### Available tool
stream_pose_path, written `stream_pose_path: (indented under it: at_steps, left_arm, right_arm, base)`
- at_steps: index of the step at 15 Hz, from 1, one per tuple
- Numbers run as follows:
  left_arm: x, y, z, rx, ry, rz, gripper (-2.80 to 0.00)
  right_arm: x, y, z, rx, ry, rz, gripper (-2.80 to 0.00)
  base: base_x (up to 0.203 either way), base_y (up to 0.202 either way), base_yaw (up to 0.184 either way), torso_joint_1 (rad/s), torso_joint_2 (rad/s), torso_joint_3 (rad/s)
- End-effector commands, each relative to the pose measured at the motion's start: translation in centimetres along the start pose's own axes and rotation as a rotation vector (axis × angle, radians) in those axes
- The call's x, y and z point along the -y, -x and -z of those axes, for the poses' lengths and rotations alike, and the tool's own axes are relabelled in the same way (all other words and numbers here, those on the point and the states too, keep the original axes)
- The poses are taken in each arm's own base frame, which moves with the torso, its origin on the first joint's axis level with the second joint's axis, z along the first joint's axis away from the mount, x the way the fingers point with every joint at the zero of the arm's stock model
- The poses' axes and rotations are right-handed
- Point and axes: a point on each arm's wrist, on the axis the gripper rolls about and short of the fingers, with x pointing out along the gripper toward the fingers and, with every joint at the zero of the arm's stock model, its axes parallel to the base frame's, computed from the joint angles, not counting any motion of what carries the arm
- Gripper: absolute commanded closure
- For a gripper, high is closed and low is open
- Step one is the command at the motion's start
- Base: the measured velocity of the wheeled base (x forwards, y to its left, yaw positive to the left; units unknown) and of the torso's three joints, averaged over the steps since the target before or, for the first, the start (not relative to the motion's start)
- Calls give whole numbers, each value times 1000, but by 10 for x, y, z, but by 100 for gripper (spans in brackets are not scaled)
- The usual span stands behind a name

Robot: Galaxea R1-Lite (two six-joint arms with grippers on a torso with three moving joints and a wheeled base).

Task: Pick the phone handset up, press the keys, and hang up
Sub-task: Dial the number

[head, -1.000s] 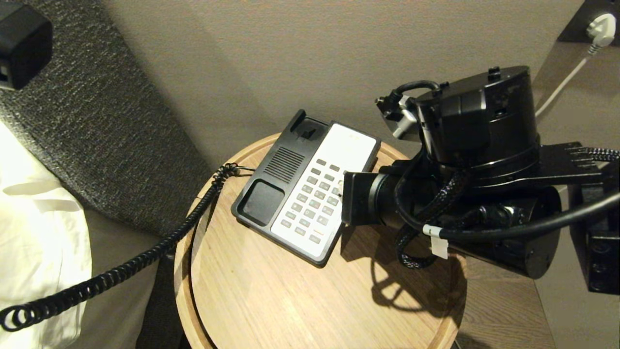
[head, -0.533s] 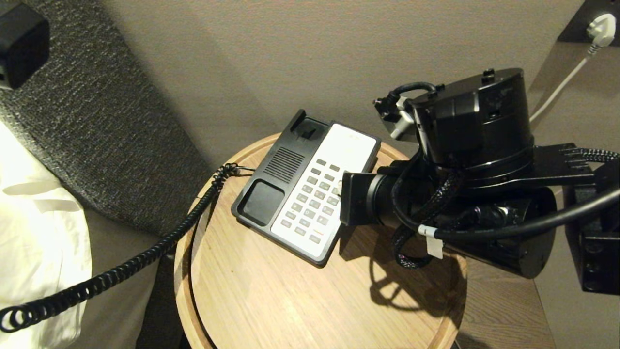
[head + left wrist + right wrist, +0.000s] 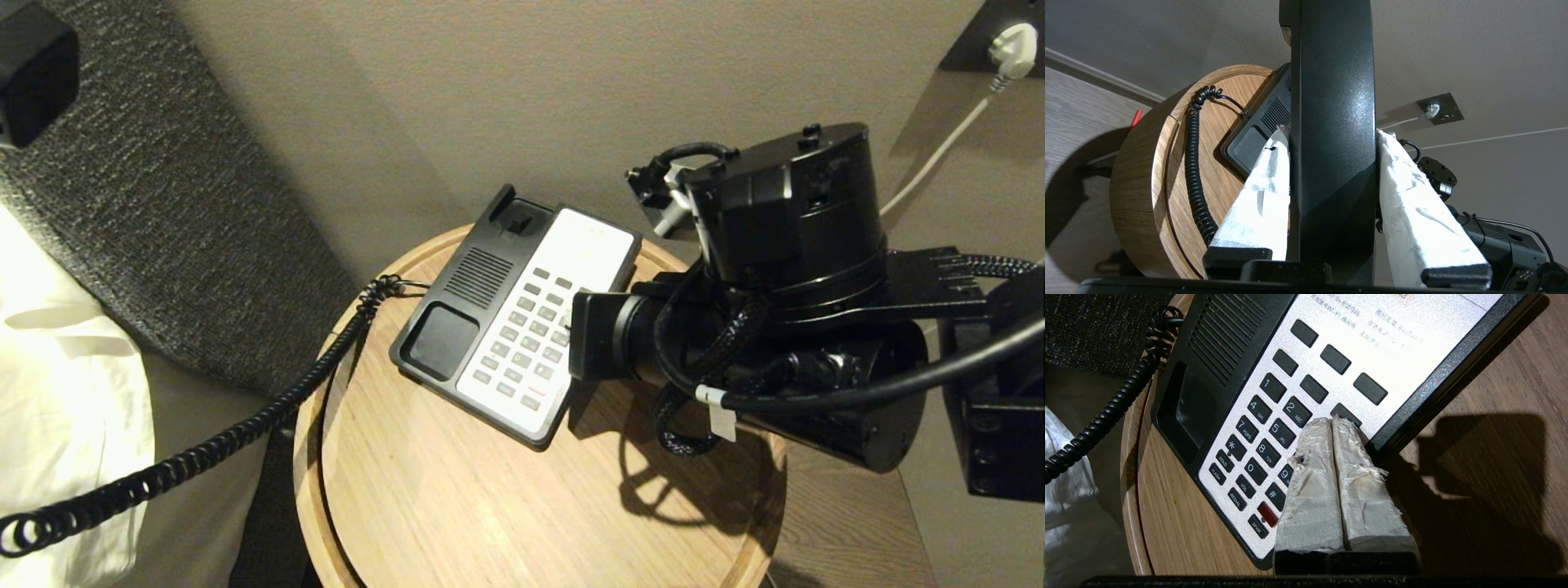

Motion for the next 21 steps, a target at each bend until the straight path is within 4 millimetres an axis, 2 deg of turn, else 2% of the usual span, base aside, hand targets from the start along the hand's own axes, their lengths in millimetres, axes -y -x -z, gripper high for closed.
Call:
stream_pose_path:
  at_steps: [1, 9, 16, 21]
  left_arm:
    - [0, 0, 0, 0, 4, -1, 0]
    - [0, 0, 0, 0, 4, -2, 0]
    - [-1, 0, 1, -3, 4, -3, 0]
    - [-1, 0, 1, -5, 3, -5, 0]
  right_arm:
    - [0, -3, 2, -7, 2, 5, 0]
    - [-6, -1, -10, 43, -25, -24, 0]
    - [-5, 4, -11, 48, -29, -27, 0]
    - [-2, 7, -6, 28, -18, -19, 0]
  base:
    - [0, 0, 0, 0, 0, 0]
    - [0, 0, 0, 0, 0, 0]
    - [0, 0, 0, 0, 0, 0]
    - [0, 0, 0, 0, 0, 0]
